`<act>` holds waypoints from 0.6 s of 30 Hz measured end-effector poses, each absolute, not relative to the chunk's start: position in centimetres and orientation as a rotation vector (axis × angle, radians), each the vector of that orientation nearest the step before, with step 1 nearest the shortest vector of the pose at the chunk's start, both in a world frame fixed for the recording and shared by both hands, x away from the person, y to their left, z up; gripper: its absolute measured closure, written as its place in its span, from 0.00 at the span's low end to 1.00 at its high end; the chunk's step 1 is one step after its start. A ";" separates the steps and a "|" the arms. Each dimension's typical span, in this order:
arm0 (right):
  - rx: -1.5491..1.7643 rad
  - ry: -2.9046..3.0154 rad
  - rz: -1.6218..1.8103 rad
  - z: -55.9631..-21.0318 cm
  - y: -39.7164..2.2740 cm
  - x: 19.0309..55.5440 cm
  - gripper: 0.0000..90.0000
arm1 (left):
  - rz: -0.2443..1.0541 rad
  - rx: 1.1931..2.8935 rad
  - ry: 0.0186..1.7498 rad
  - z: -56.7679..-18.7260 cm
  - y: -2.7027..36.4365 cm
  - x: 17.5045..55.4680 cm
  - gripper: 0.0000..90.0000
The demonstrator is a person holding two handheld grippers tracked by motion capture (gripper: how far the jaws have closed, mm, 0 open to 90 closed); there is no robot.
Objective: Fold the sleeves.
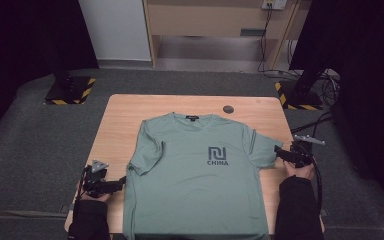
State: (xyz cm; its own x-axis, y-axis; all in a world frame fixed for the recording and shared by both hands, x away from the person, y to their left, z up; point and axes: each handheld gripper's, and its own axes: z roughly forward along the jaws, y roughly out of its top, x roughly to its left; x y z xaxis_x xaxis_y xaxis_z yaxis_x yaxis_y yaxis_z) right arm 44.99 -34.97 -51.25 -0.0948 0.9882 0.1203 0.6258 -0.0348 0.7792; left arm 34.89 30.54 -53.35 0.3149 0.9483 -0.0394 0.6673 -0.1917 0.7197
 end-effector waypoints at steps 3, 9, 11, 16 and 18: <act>1.690 1.762 0.965 -51.6 -34.7 45.3 0.35 | 0.569 1.933 1.427 -53.4 30.6 34.9 0.11; 1.708 1.754 0.947 -52.4 -34.7 46.2 0.38 | 0.591 1.930 1.419 -53.6 30.5 34.8 0.11; 1.719 1.749 0.939 -52.7 -34.9 46.4 0.39 | 0.596 1.928 1.418 -53.6 30.5 34.8 0.11; 1.731 1.743 0.922 -53.2 -35.1 46.8 0.39 | 0.606 1.931 1.415 -53.7 30.5 34.8 0.11; 1.734 1.744 0.921 -53.4 -35.1 46.9 0.39 | 0.608 1.932 1.414 -53.7 30.5 34.8 0.11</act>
